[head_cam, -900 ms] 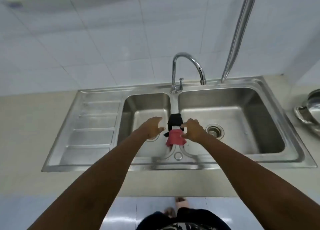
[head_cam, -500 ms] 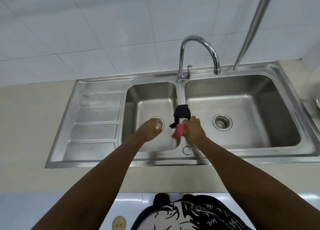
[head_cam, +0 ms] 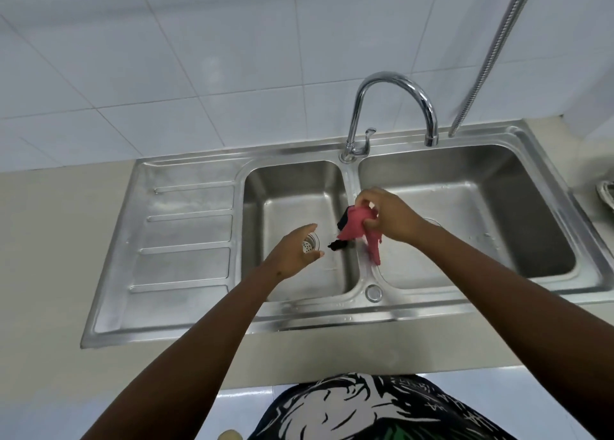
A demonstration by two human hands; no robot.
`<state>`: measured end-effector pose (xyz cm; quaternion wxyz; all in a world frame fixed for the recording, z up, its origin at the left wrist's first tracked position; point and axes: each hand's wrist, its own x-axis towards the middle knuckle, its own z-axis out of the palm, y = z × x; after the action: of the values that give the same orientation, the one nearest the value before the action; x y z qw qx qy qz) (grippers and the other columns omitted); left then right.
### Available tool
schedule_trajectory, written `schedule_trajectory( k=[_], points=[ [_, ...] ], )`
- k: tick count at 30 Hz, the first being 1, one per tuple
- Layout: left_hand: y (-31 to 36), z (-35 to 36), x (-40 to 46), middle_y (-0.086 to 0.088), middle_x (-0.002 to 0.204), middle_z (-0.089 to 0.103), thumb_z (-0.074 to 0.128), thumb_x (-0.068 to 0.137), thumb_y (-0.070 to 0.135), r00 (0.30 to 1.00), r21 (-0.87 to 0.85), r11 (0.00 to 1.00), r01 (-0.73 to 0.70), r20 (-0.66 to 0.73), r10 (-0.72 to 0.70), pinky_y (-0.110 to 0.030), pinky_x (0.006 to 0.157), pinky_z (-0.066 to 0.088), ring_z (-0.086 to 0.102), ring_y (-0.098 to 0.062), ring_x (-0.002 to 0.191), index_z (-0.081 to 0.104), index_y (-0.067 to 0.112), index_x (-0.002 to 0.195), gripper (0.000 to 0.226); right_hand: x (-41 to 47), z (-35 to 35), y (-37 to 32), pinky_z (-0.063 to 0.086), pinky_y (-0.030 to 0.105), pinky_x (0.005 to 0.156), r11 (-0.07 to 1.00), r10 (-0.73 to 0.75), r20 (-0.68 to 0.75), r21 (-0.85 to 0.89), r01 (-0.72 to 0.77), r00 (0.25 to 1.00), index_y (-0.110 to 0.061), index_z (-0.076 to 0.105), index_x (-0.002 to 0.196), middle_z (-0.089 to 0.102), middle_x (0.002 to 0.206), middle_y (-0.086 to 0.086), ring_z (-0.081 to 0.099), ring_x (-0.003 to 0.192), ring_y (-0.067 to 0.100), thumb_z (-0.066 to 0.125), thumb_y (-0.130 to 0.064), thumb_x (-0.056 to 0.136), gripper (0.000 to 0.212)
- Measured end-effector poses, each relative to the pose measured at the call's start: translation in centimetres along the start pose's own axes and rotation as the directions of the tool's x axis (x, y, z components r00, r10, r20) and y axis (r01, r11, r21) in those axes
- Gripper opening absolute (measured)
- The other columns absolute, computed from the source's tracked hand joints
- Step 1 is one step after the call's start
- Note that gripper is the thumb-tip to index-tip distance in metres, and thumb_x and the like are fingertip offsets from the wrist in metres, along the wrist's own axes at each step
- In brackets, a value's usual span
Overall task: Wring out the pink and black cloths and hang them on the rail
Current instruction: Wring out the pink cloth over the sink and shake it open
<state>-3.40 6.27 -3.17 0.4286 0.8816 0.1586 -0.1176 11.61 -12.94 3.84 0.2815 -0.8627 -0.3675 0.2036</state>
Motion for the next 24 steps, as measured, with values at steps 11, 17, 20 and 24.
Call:
schedule_trajectory(
  k=[11,17,20,24],
  points=[
    [5.0,-1.7,2.4,0.002,0.129,0.057,0.092,0.056,0.015,0.976,-0.536,0.822,-0.192,-0.019,0.215,-0.022,0.083,0.054,0.062,-0.006,0.111,0.033,0.026,0.14,0.103,2.2,-4.3,-7.4,0.039,0.0,0.064,0.975,-0.123,-0.13,0.168,0.145,0.984,-0.025,0.059,0.099,0.056,0.098,-0.012,0.051,0.078,-0.014,0.061,0.0,0.071,0.038],
    [4.7,-4.3,2.9,-0.009,0.067,0.065,0.054,0.08,0.007,1.0,-0.319,0.948,-0.01,0.025,0.019,-0.043,0.06,0.051,0.059,-0.026,0.054,0.062,0.004,0.088,0.013,3.1,-3.4,-5.7,0.034,0.011,0.087,0.99,-0.142,-0.03,0.006,0.142,0.989,0.0,0.065,0.104,0.053,0.122,0.018,0.049,0.117,0.029,0.049,0.014,0.077,0.034],
    [5.1,-6.1,2.9,-0.013,0.076,0.067,0.047,0.085,0.002,0.992,-0.276,0.961,0.001,0.121,0.033,-0.043,0.066,0.048,0.061,-0.03,0.064,0.061,0.002,0.087,0.014,2.9,-2.1,-4.7,0.03,0.02,0.101,0.996,-0.046,0.15,-0.071,0.057,0.988,-0.003,0.05,0.126,0.041,0.135,0.012,0.041,0.124,0.023,0.075,-0.013,0.074,0.058],
    [5.8,-8.0,2.7,-0.002,0.068,0.053,0.047,0.088,0.001,0.96,-0.3,0.951,0.073,0.279,0.014,-0.03,0.057,0.052,0.05,-0.012,0.053,0.053,0.012,0.088,0.013,3.2,1.5,-3.9,0.043,0.04,0.092,0.931,-0.088,0.047,-0.352,0.099,0.995,-0.003,0.046,0.117,0.047,0.121,0.011,0.047,0.104,0.029,0.077,-0.013,0.065,0.061]
  ],
)
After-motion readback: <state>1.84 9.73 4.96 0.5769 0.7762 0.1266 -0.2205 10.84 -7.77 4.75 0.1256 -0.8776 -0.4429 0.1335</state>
